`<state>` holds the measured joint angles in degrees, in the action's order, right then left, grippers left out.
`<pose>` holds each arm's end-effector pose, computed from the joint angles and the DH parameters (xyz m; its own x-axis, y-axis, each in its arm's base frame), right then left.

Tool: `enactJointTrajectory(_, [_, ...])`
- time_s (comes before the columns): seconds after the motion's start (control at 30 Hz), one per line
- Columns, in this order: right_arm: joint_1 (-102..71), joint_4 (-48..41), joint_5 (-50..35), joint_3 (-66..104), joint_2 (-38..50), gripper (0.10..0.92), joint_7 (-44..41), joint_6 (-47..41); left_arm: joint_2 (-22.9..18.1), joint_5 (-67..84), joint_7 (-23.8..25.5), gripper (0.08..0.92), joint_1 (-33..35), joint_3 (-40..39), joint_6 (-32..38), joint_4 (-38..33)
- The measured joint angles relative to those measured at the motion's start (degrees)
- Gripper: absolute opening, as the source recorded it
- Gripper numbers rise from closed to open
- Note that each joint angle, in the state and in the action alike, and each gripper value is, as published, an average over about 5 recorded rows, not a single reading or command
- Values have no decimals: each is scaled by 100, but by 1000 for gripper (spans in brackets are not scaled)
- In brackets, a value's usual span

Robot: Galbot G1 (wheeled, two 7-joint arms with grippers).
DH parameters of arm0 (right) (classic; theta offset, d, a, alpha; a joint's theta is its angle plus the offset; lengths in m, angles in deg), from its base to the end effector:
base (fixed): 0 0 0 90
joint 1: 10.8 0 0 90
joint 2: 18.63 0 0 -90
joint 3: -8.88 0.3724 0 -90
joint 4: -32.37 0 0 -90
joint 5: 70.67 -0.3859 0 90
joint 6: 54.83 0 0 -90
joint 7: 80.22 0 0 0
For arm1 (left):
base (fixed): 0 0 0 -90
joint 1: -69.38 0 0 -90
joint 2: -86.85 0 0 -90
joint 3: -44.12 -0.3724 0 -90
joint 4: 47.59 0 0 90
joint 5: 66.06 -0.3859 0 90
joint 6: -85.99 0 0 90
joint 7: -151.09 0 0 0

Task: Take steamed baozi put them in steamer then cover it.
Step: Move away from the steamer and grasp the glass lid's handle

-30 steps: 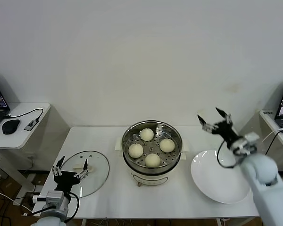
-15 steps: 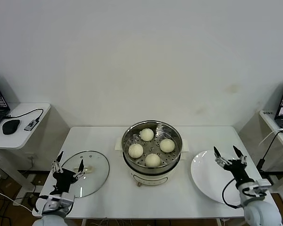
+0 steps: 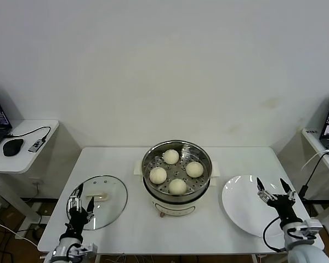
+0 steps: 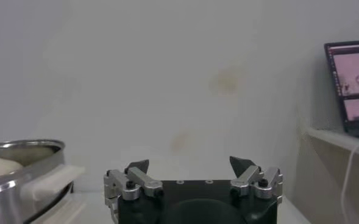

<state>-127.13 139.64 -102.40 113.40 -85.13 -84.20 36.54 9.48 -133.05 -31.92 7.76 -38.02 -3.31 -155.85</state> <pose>0.2312 -0.1875 -0.3371 -0.9981 0.0341 0.0512 0.0382 0.9960 0.0807 0.2080 0.1039 -0.3788 -0.9935 -0.0539 0.0999 0.0911 0.1456 0.9851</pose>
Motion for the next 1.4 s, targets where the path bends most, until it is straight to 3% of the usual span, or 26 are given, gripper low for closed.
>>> enactJointTrajectory(0.6, [-114, 7, 137, 116, -172, 823, 28, 60, -25, -728, -155, 823, -435, -223, -293, 1021])
enactJointTrajectory(1.4, [-276, -4, 272, 178, -274, 823, 23, 117, 5, -903, 25, 823, -1446, -336, -803, 1781])
